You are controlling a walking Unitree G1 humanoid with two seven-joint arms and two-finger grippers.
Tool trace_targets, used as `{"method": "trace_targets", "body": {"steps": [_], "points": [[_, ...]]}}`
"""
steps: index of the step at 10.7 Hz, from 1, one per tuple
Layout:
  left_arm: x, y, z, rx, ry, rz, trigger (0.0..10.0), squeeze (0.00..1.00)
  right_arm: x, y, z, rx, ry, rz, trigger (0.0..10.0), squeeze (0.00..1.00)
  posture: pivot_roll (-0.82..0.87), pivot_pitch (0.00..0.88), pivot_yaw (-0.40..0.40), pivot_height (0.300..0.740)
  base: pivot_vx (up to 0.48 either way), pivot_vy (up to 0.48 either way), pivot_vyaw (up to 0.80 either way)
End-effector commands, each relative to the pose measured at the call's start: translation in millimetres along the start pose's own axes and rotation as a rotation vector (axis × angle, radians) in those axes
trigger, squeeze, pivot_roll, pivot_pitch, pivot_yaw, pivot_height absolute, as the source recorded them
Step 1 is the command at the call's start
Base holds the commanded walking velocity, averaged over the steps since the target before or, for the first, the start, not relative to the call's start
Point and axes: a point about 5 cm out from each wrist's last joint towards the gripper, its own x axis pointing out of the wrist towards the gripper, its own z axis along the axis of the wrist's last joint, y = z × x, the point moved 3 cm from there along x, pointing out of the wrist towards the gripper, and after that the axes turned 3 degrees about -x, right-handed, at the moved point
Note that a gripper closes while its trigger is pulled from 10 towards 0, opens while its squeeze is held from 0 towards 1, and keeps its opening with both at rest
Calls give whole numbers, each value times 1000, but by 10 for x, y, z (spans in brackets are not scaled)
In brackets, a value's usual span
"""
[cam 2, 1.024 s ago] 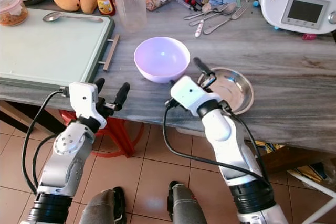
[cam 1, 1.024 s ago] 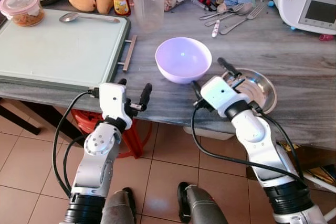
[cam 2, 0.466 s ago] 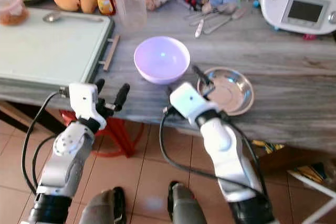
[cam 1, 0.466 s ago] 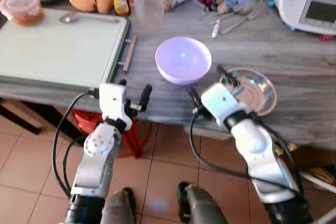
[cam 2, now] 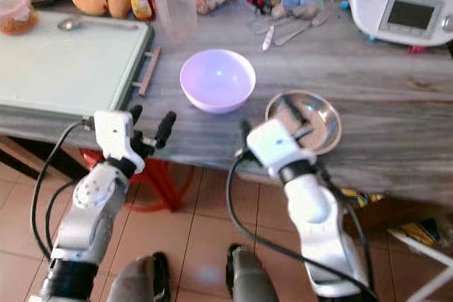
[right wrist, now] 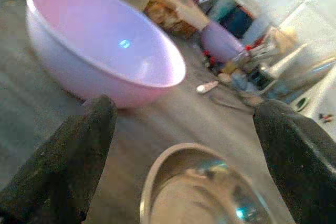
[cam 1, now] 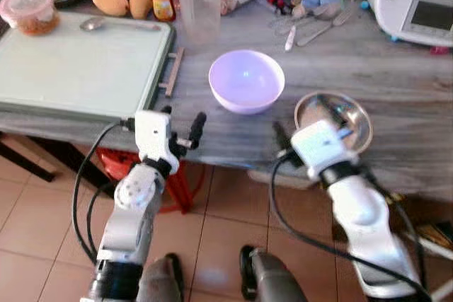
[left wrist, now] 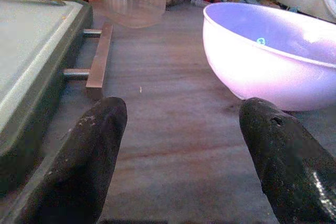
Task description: Setting the table
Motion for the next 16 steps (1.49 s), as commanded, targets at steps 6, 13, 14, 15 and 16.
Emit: {"method": "trace_targets", "body": {"steps": [6,13,14,15,16], "points": [[26,-69,-52,-3,14,-42,10000,0,-382,-417,-209,-66,158,-251,10000,0,-174,180,9,740,0,0,0],[-38,-34,-44,5,27,-45,10000,0,-178,-614,-738,69,400,-242,10000,0,-140,212,18,740,0,0,0],[-46,-31,-45,8,31,-46,10000,0,-173,-597,-782,81,423,-229,10000,0,-137,215,19,740,0,0,0],[-53,-21,-31,38,28,-49,10000,0,-158,-581,-812,98,436,-198,10000,0,-135,219,19,740,0,0,0],[-55,-6,-36,28,33,-42,10000,0,-138,-578,-822,118,438,-179,10000,0,-135,219,19,740,0,0,0]]}}
